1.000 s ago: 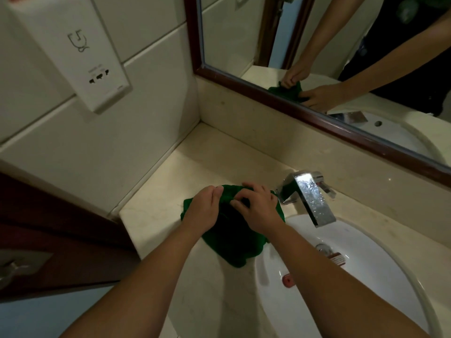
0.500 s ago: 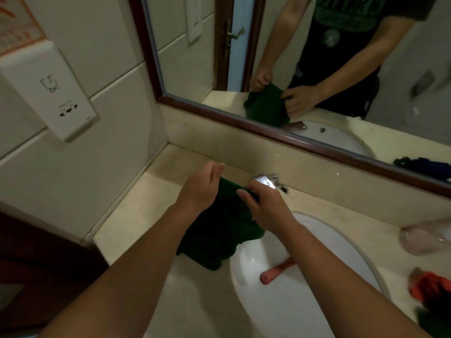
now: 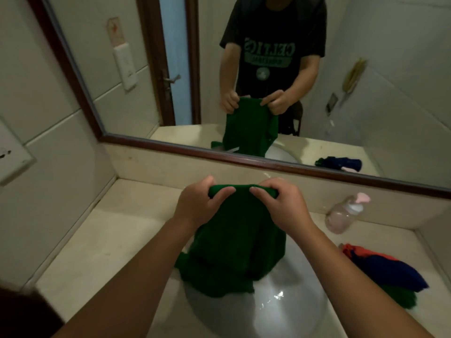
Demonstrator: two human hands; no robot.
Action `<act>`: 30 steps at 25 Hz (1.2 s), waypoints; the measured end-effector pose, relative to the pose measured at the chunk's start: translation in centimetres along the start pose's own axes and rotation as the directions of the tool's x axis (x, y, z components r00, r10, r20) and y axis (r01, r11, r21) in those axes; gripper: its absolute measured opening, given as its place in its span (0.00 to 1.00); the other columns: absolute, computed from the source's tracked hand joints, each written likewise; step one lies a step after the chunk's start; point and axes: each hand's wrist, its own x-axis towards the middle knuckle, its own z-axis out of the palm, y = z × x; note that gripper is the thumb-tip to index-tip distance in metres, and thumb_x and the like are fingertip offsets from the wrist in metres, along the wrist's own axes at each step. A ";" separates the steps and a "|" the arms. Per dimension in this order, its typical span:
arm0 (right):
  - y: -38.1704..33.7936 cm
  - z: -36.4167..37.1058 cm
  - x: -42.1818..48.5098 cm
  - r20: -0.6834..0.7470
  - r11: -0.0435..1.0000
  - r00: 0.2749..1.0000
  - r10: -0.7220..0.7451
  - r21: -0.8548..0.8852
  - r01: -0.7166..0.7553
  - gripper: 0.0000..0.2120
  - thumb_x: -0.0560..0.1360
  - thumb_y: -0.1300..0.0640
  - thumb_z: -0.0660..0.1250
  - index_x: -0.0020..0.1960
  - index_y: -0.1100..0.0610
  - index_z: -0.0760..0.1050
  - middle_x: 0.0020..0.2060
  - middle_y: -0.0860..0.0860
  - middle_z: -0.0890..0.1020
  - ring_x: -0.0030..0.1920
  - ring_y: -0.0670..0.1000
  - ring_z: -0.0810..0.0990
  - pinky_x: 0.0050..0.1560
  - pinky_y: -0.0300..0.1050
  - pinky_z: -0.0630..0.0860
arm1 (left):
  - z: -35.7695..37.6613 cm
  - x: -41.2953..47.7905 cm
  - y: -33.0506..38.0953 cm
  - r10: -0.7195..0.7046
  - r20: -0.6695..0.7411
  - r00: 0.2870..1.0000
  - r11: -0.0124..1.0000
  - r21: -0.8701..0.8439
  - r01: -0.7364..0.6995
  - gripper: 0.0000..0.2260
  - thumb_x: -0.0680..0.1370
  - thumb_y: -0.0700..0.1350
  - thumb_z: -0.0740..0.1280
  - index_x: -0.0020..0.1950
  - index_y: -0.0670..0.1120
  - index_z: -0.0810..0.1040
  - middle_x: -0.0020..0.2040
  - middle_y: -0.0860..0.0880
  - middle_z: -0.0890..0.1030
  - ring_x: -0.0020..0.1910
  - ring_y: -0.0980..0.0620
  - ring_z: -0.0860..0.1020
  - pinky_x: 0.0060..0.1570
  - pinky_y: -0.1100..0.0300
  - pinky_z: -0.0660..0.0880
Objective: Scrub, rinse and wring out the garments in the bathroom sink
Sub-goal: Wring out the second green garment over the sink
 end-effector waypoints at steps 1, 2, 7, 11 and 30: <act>0.3 -2.1 0.0 -0.049 1.000 0.999 0.015 0.004 -0.015 0.04 0.75 0.49 0.75 0.45 0.46 0.81 0.44 0.44 0.82 0.45 0.38 0.78 0.45 0.29 0.72 | 0.9 0.7 2.1 -0.009 -0.016 1.000 0.999 -0.040 0.008 0.23 0.75 0.64 0.70 0.35 0.53 0.61 0.28 0.54 0.67 0.28 0.52 0.69 0.29 0.54 0.63; 0.7 -4.0 0.0 -0.087 0.999 0.996 0.031 0.018 -0.029 0.05 0.74 0.50 0.77 0.43 0.46 0.81 0.43 0.44 0.82 0.44 0.38 0.79 0.45 0.30 0.72 | 1.8 1.3 3.8 -0.017 -0.022 1.000 0.996 -0.088 0.015 0.22 0.74 0.60 0.73 0.36 0.53 0.62 0.29 0.54 0.68 0.28 0.54 0.68 0.31 0.54 0.65; 2.7 -12.1 -0.9 0.086 0.910 0.984 0.158 0.373 -0.179 0.03 0.74 0.59 0.77 0.47 0.55 0.86 0.41 0.50 0.87 0.44 0.50 0.87 0.50 0.53 0.85 | 6.1 3.4 10.6 -0.042 0.017 0.999 0.960 -0.277 0.045 0.22 0.74 0.51 0.76 0.37 0.51 0.62 0.31 0.55 0.67 0.31 0.56 0.64 0.35 0.54 0.65; 4.7 -14.1 -1.5 0.126 0.834 0.990 0.066 0.538 -0.124 0.07 0.78 0.62 0.72 0.55 0.58 0.85 0.48 0.54 0.88 0.51 0.55 0.87 0.53 0.50 0.84 | 8.7 4.9 15.3 -0.034 0.018 0.999 0.894 -0.446 0.038 0.20 0.77 0.44 0.74 0.36 0.50 0.63 0.30 0.57 0.68 0.30 0.59 0.65 0.32 0.60 0.64; 5.1 -5.9 -1.7 0.072 0.850 0.984 0.162 0.496 -0.176 0.13 0.86 0.48 0.59 0.63 0.51 0.78 0.51 0.49 0.84 0.52 0.49 0.83 0.53 0.47 0.80 | 11.8 5.2 15.3 -0.444 0.014 0.896 0.684 -0.641 0.349 0.19 0.84 0.60 0.58 0.50 0.43 0.72 0.41 0.46 0.75 0.39 0.51 0.76 0.42 0.54 0.76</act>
